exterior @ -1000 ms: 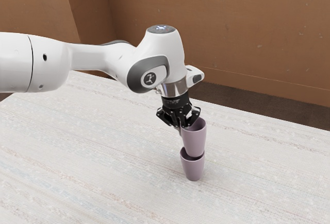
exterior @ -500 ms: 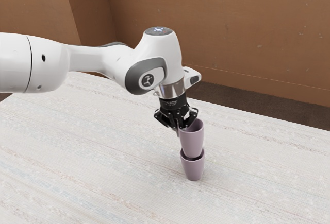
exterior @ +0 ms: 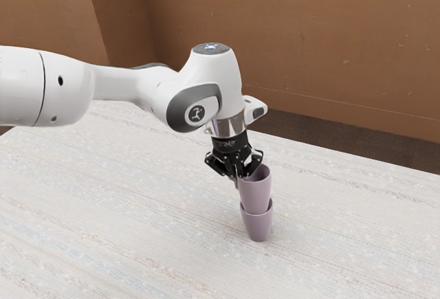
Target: Place the left cup onto the right cup
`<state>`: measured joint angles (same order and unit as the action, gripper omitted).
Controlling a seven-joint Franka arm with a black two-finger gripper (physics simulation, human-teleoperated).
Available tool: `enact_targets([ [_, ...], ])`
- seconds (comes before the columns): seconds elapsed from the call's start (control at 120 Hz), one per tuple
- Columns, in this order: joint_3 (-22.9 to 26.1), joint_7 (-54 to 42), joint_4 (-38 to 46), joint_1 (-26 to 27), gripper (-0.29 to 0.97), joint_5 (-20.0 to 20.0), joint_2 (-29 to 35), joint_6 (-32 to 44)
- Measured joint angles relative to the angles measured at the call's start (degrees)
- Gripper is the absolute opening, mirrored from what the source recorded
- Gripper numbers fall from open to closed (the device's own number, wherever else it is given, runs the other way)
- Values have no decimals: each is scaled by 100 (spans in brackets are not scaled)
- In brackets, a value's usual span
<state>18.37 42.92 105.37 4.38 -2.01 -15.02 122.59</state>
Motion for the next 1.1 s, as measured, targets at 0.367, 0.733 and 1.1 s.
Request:
enact_targets([
  [0.367,0,-7,44,-17,-10,-131,-37,142],
  [0.733,0,-19,74,-17,-10,-237,-114,417],
  [1.1,-9,-19,229,-35,-10,-145,-124,599],
])
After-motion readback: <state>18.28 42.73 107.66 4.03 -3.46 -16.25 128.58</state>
